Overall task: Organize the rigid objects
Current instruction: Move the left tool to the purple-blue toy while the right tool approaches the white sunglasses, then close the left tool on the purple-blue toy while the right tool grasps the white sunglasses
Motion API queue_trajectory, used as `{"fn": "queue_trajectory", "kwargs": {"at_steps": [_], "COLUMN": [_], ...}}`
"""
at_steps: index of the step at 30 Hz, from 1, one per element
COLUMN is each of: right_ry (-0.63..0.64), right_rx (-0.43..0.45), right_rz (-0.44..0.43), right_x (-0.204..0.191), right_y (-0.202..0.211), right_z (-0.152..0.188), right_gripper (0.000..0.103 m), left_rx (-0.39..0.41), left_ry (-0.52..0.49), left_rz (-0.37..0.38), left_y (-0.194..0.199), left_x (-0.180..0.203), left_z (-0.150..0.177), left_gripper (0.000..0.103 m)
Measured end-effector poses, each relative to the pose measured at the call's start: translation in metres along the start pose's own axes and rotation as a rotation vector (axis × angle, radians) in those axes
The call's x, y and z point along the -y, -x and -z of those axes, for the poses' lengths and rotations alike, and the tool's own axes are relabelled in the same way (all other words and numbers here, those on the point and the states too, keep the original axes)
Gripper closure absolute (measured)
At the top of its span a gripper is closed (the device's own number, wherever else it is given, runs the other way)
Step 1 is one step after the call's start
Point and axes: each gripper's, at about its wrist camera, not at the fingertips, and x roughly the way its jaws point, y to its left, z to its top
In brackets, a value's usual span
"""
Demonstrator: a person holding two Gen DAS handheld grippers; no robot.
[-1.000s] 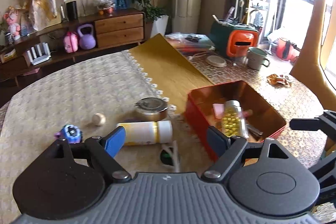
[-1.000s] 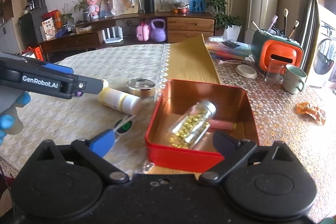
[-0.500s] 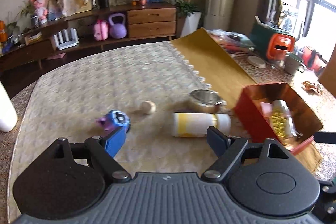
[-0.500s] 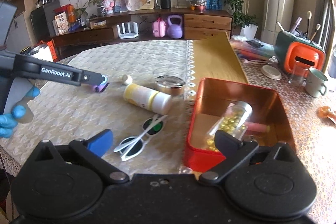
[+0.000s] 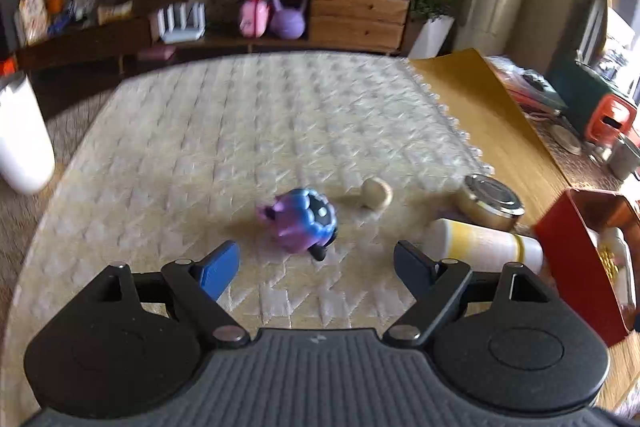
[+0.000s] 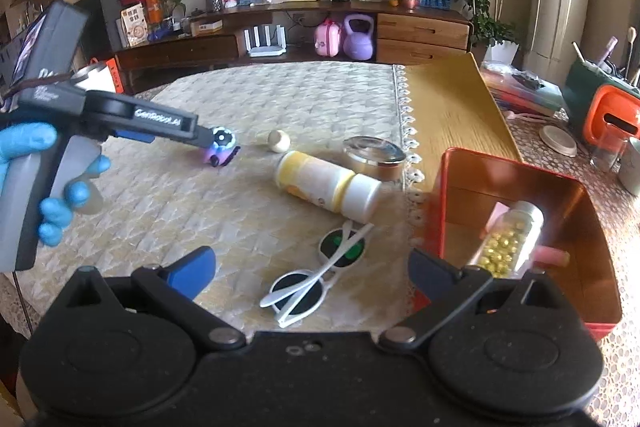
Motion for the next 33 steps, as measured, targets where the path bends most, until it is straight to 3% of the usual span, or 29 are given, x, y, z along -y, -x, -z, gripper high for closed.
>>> {"fn": "queue_trajectory", "kwargs": {"at_steps": [2, 12, 27, 33], "right_ry": [0.013, -0.018, -0.088, -0.091], "right_rx": [-0.01, -0.106, -0.181, -0.168], "right_rz": [0.011, 0.037, 0.04, 0.034], "right_x": [-0.003, -0.005, 0.005, 0.006], "right_y": [-0.007, -0.047, -0.074, -0.071], "right_z": [0.001, 0.001, 0.007, 0.006], "right_gripper": [0.006, 0.031, 0.08, 0.088], "left_rx": [-0.014, -0.019, -0.033, -0.029], "left_ry": [0.043, 0.057, 0.07, 0.062], "left_rz": [0.007, -0.055, -0.045, -0.052], "left_y": [-0.01, -0.044, -0.073, -0.077], "left_x": [-0.005, -0.012, -0.018, -0.018], "left_z": [0.0, -0.003, -0.009, -0.009], "left_gripper": [0.019, 0.019, 0.019, 0.019]}}
